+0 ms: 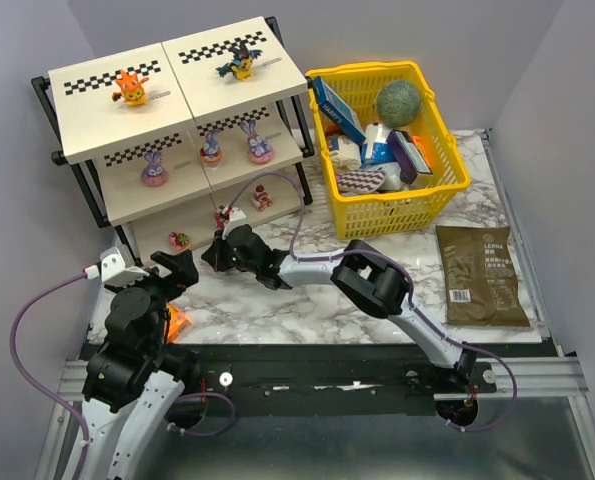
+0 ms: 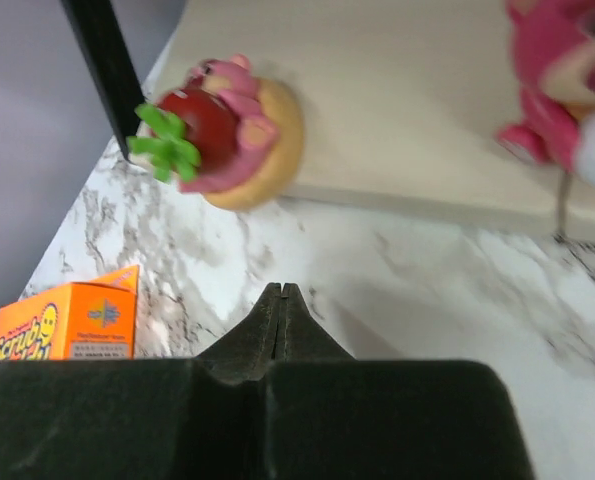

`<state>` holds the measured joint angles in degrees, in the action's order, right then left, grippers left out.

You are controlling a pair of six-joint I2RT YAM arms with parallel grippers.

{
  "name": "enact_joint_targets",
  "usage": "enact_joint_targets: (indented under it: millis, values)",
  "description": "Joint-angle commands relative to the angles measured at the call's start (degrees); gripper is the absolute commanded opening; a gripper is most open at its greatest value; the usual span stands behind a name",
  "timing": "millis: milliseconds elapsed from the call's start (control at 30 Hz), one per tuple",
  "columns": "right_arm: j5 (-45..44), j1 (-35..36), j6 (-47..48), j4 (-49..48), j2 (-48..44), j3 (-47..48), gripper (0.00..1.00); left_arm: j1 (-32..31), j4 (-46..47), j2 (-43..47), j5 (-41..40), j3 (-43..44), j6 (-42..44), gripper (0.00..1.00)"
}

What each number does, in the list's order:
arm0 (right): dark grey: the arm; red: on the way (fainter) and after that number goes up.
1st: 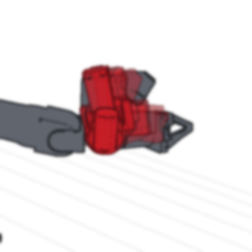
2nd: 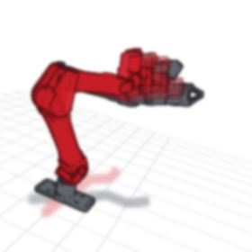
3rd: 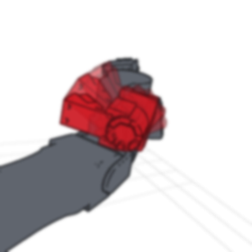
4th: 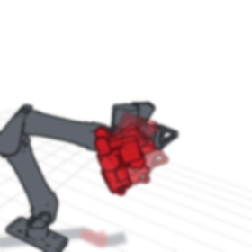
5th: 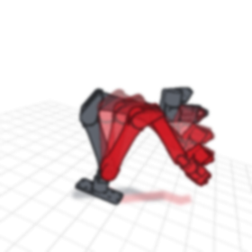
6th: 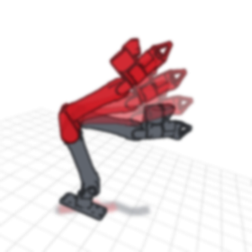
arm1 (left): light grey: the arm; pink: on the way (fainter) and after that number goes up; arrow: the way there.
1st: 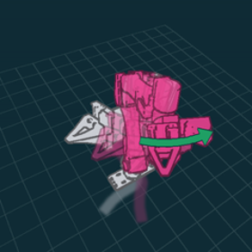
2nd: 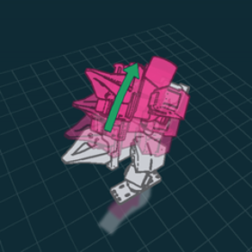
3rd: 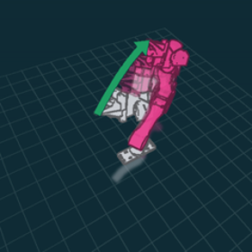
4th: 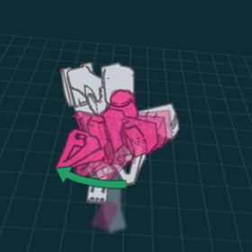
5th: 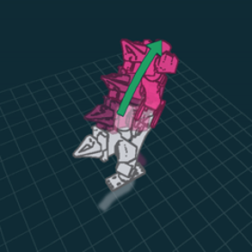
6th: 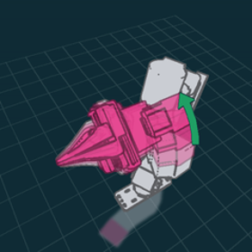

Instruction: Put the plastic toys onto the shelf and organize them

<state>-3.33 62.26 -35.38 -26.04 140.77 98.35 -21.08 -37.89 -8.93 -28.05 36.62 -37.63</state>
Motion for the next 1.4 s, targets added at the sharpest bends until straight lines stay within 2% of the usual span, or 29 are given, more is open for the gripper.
enact_joint_targets:
  millis: [0,233,333,367,567,733,867,1367]
  values:
    - [-1.9,0.4,-4.9,-8.2,-6.5,-4.0,0.01,0.1,-0.2,0.8,-2.3,0.5,-0.6,0.99]
    - [0.1,0.0,-8.8,-9.8,-9.7,-7.8,0.01,0.1,-0.9,1.0,-2.5,1.0,-0.4,0.99]
    - [2.4,-1.3,-15.7,-8.9,-11.6,-9.6,0.01,0.1,-2.2,1.3,-3.8,2.7,0.4,0.99]
    - [3.1,-1.7,-20.5,-6.7,-11.7,-9.5,0.01,0.1,-2.5,1.5,-4.5,3.3,0.8,0.99]
    - [5.1,-3.2,-34.3,3.2,-9.0,-3.0,0.01,0.1,-2.5,3.2,-7.8,4.8,2.9,0.99]
    - [8.3,-3.2,-43.6,5.1,-1.8,5.0,0.01,0.1,-2.9,1.7,-7.5,5.5,3.1,0.99]
    - [7.0,-2.8,-50.5,5.9,-0.1,5.6,0.01,0.1,-3.1,0.7,-7.4,6.1,3.3,0.99]
    - [1.9,-0.3,-61.3,8.0,-0.5,2.8,0.01,0.1,-0.7,0.4,-7.0,3.4,4.1,0.99]
